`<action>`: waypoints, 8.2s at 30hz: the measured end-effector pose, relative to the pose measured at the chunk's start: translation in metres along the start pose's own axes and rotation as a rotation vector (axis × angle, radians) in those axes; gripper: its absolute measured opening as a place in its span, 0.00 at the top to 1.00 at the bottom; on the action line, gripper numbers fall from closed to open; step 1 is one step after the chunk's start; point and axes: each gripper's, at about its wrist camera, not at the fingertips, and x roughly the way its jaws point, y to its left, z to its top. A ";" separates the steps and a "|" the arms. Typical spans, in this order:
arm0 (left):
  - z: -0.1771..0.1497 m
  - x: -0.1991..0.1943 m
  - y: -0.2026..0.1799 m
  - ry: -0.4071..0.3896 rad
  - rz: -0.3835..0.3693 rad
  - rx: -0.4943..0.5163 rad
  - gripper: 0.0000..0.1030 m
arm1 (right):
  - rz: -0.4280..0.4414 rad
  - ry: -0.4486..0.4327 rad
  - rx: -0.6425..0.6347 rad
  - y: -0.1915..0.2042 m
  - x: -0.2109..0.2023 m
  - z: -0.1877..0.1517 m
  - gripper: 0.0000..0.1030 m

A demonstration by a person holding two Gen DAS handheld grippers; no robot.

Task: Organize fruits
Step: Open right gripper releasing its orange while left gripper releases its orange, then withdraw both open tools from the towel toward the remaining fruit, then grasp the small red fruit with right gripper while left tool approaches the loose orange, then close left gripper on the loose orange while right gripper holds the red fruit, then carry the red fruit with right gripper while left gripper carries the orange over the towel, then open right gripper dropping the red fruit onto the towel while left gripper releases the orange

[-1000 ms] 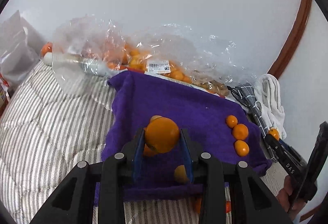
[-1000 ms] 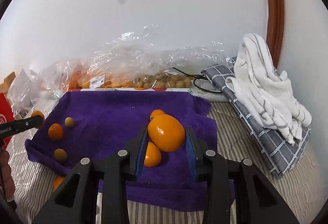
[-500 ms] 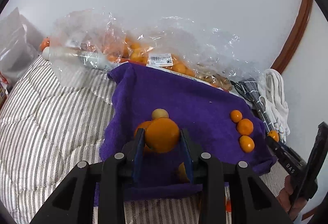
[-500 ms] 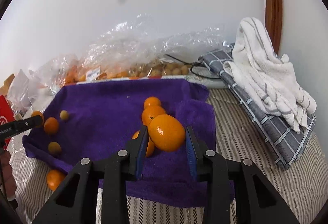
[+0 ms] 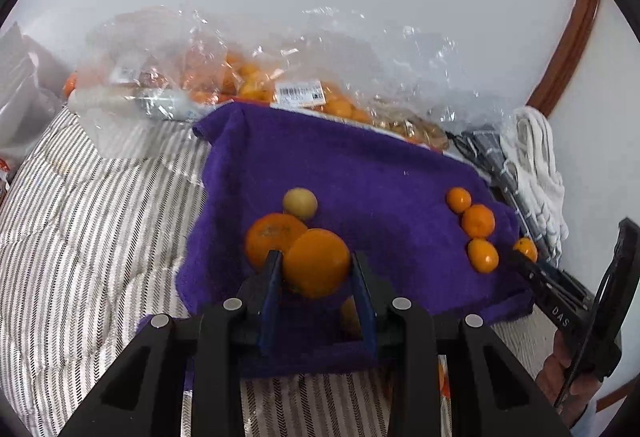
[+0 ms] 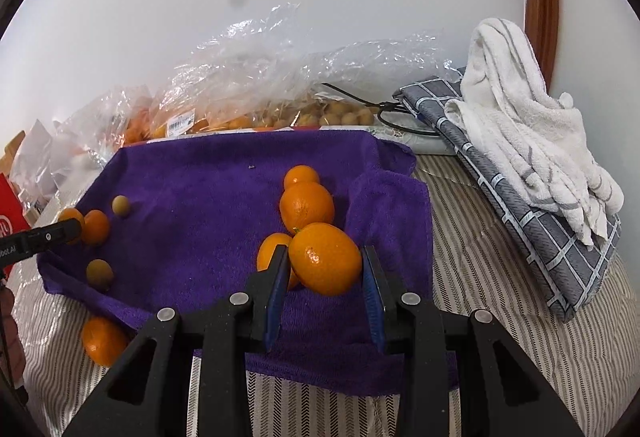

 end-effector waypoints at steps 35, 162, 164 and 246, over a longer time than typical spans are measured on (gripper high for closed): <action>-0.003 -0.006 -0.015 -0.057 0.019 0.053 0.54 | 0.009 -0.007 -0.002 0.005 -0.026 -0.004 0.36; -0.057 -0.149 -0.038 0.000 0.077 0.030 0.65 | -0.025 0.036 0.011 -0.003 -0.168 -0.020 0.77; -0.053 -0.159 -0.042 -0.020 0.068 0.031 0.65 | -0.024 0.017 0.016 -0.005 -0.179 -0.014 0.77; 0.079 0.091 0.006 0.190 0.142 -0.022 0.64 | 0.093 0.248 -0.155 0.072 0.074 0.043 0.76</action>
